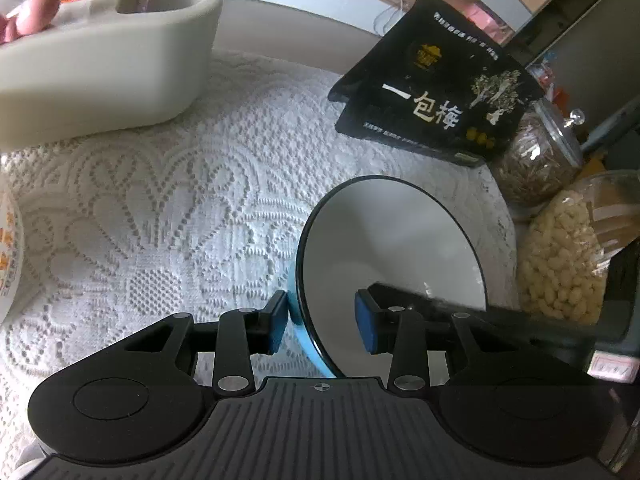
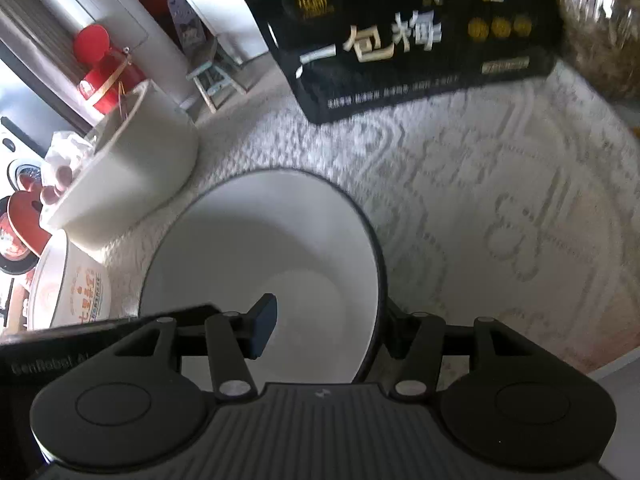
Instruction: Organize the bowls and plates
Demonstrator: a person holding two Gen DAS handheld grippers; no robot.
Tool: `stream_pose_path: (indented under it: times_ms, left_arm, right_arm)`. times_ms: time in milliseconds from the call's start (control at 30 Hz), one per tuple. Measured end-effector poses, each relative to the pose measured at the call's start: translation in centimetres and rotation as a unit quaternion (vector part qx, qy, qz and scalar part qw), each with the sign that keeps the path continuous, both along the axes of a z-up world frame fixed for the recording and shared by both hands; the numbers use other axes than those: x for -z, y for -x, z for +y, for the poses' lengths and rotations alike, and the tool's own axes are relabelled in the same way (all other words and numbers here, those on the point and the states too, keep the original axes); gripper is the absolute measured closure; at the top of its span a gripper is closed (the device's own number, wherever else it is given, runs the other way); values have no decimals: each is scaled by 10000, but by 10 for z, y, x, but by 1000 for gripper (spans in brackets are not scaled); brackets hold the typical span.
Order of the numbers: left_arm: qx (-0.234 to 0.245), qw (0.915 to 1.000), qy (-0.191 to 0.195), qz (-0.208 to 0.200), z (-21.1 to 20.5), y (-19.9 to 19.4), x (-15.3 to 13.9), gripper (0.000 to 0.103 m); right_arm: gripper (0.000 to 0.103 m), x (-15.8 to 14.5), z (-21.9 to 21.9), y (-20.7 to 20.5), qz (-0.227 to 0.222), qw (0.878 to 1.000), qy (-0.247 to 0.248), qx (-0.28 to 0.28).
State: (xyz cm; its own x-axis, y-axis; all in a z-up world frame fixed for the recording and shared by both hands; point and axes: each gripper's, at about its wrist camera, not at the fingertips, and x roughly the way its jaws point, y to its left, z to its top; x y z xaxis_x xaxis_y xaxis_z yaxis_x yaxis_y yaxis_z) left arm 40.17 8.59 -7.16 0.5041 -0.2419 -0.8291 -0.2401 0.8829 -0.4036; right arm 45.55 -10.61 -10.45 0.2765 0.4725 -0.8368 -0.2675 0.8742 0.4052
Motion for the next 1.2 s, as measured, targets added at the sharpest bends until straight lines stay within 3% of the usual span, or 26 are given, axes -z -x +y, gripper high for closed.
stream_pose_path:
  times_ms: [367, 600, 700, 833, 1200]
  left_arm:
    - [164, 9997, -99, 160, 0, -21, 13, 71]
    - [129, 9984, 512, 210, 13, -21, 27, 71]
    - [73, 9983, 534, 239, 12, -20, 24, 71]
    - [124, 9995, 283, 53, 4, -12, 3, 71]
    - [348, 9989, 316, -72, -31, 40, -75, 70]
  right_arm:
    - [51, 1, 5, -4, -127, 9998, 87, -98]
    - [51, 2, 5, -4, -108, 9999, 116, -47]
    - [50, 1, 6, -3, -65, 9999, 154, 14]
    - [48, -10, 2, 3, -106, 9999, 29, 62]
    - [46, -89, -29, 54, -271, 9996, -28, -88]
